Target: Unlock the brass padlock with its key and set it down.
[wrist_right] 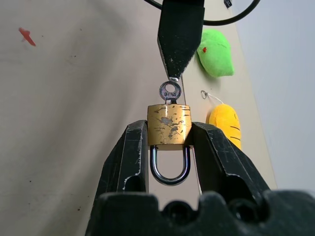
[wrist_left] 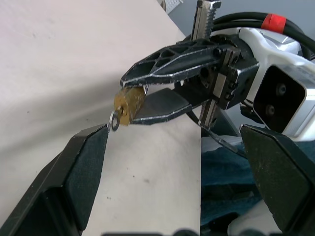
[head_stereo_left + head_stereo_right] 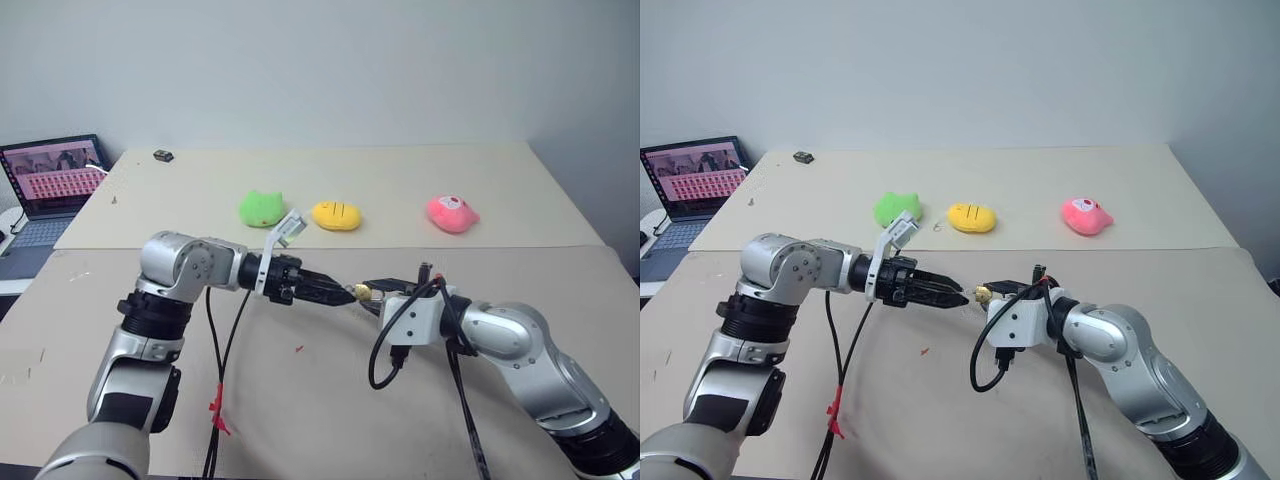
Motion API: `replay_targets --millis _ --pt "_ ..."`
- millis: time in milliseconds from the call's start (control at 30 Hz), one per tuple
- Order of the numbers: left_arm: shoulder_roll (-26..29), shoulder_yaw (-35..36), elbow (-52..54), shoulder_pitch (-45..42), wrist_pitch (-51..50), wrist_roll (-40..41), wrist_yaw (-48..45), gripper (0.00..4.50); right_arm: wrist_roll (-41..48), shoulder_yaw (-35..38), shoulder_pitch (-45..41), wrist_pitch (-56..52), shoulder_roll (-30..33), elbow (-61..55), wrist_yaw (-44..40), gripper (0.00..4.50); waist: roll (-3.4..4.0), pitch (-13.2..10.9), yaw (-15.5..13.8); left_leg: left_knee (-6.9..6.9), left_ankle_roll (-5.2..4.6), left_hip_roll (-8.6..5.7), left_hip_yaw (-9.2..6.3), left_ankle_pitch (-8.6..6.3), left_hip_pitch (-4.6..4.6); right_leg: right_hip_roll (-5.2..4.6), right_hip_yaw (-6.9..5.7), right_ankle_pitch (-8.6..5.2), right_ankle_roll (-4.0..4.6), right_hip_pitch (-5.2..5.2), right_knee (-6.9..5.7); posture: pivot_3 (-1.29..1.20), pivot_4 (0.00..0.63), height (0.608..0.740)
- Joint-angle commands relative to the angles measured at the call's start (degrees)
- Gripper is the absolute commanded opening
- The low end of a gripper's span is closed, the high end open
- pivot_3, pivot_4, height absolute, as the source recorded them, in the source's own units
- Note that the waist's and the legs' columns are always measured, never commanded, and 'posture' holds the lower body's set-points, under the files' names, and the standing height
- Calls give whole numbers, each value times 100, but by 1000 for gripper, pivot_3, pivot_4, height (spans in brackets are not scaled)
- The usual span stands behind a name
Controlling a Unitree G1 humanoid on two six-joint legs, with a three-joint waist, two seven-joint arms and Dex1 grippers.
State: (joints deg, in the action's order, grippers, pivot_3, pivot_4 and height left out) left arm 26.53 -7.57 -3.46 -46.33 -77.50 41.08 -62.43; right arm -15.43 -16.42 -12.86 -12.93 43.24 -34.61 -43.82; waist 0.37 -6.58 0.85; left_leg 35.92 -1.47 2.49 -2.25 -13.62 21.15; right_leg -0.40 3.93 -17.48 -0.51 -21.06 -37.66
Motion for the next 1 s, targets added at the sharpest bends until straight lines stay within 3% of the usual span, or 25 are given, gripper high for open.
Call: replay_targets --millis 33,533,800,1000 --pt "5 155 -21 -237 125 163 -38 4500 -20 127 -175 -7 -82 -176 -23 927 -1 -1 4 0 0 0 1 0 0 0 0 0 0 0 1 0 150 660" --pt "61 15 -2 -161 296 173 -22 4500 108 318 -117 -212 -197 -430 -150 927 -1 0 5 7 1 0 1 0 1 -1 0 -2 -3 -2 -2 0 150 660" --pt "132 -29 -39 -144 411 144 -76 4500 149 324 -219 -377 -275 -503 -186 927 -49 -33 5 85 2 -5 -3 -1 28 -5 0 -1 1 -32 -38 0 150 660" --pt "173 -100 -157 -213 536 89 -118 4500 225 348 -271 -428 -265 -541 -250 927 -51 -35 -3 91 1 -52 -7 -1 31 -49 2 -5 -6 -29 -38 0 150 660"
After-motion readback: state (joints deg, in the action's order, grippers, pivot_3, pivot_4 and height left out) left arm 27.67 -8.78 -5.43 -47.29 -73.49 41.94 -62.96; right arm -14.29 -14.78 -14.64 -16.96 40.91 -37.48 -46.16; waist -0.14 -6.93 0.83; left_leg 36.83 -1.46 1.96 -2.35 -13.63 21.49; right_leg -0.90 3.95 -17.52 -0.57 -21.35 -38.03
